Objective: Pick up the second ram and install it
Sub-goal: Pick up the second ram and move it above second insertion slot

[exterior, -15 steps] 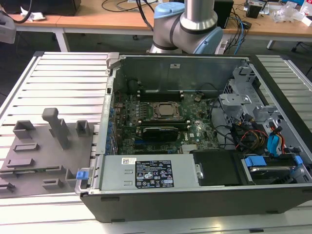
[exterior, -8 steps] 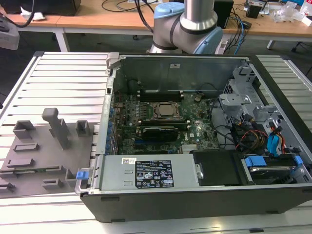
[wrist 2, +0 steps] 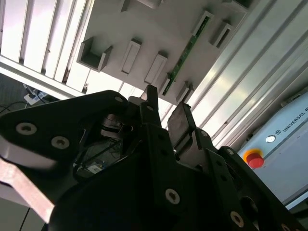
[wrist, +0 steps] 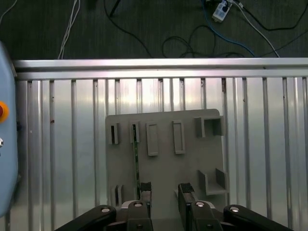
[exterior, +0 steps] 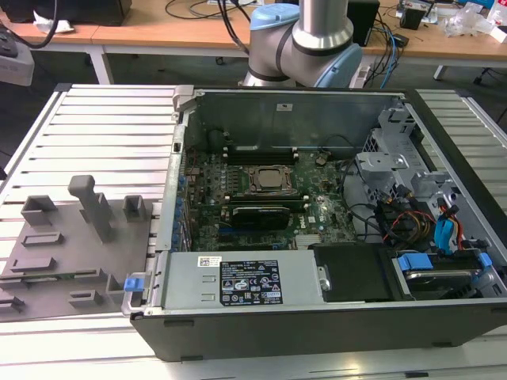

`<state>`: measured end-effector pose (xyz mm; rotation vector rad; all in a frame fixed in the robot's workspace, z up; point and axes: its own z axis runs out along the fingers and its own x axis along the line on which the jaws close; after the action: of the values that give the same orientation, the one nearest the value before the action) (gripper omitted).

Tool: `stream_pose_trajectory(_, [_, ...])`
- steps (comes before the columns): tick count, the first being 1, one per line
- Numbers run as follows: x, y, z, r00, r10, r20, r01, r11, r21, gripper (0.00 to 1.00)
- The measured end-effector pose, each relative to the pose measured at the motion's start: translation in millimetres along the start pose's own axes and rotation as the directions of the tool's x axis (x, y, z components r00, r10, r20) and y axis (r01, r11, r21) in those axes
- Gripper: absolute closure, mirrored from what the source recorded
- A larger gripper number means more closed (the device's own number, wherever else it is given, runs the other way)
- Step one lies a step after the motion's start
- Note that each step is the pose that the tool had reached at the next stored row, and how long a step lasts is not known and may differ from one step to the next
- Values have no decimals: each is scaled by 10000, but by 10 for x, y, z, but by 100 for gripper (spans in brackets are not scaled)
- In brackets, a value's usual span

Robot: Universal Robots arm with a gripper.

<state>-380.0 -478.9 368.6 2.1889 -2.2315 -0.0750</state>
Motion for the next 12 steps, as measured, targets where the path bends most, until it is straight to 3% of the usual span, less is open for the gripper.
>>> stream_pose_trajectory(7, [1, -2, 48, 10000, 0, 0, 0, 10000, 0, 64])
stream_pose_trajectory(10, [4, -7, 165, 10000, 0, 0, 0, 10000, 0, 64])
stream_pose_trajectory(12, [5, -9, 197, 10000, 0, 0, 0, 10000, 0, 64])
